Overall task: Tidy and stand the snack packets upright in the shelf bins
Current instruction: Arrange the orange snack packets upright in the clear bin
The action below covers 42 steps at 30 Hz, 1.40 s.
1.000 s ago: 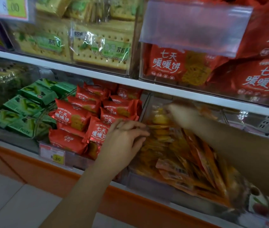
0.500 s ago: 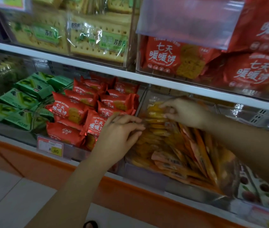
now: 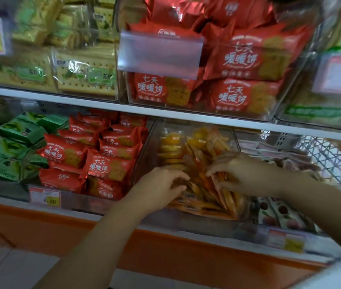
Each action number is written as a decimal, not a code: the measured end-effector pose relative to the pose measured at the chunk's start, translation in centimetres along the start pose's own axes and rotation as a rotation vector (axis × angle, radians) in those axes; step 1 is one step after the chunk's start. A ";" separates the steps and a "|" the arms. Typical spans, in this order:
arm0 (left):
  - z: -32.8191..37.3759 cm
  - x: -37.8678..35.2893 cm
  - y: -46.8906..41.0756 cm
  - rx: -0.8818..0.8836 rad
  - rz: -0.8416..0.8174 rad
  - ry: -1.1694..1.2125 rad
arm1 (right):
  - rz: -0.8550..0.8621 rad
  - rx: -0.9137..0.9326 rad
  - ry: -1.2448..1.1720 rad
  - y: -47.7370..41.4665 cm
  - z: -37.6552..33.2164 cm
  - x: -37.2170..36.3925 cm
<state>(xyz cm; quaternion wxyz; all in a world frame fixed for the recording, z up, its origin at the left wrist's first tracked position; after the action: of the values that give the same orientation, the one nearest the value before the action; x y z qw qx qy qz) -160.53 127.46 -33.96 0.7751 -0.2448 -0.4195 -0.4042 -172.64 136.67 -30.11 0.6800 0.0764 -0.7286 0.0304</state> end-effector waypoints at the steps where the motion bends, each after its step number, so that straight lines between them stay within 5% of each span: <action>1: 0.5 -0.7 -0.3 0.015 -0.034 -0.009 | 0.014 0.022 -0.003 0.4 0.1 0.0; 14: 3.6 -3.5 -3.2 0.307 -0.083 0.058 | 0.266 0.020 0.011 5.8 -0.2 -0.5; 24: -0.1 3.8 1.3 0.417 0.266 0.853 | 0.447 -0.032 -0.166 6.9 -0.3 1.3; 28: -3.0 5.1 3.6 0.484 0.433 0.926 | 0.464 -0.028 -0.141 5.5 -1.6 1.6; 35: -4.1 7.0 5.3 0.356 0.683 0.792 | 0.312 0.066 -0.078 1.1 -4.6 1.3; 42: -6.1 7.7 5.6 0.376 0.742 0.812 | -0.167 0.110 -0.076 -6.9 -6.6 -2.3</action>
<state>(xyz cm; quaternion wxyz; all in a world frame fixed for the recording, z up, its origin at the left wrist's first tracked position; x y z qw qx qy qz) -150.61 122.96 -30.88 0.9938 -0.0591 -0.0395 -0.0856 -164.91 130.99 -32.34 0.6468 0.1752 -0.7421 0.0107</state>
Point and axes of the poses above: each hand's wrist, its own y-axis away from the middle knuckle, its own x-axis out of the back of the hand, z = x × y, the point moved 7 cm from there along -y, towards the middle knuckle, and after that the axes turned 13 degrees about x, right-handed, at the moved point
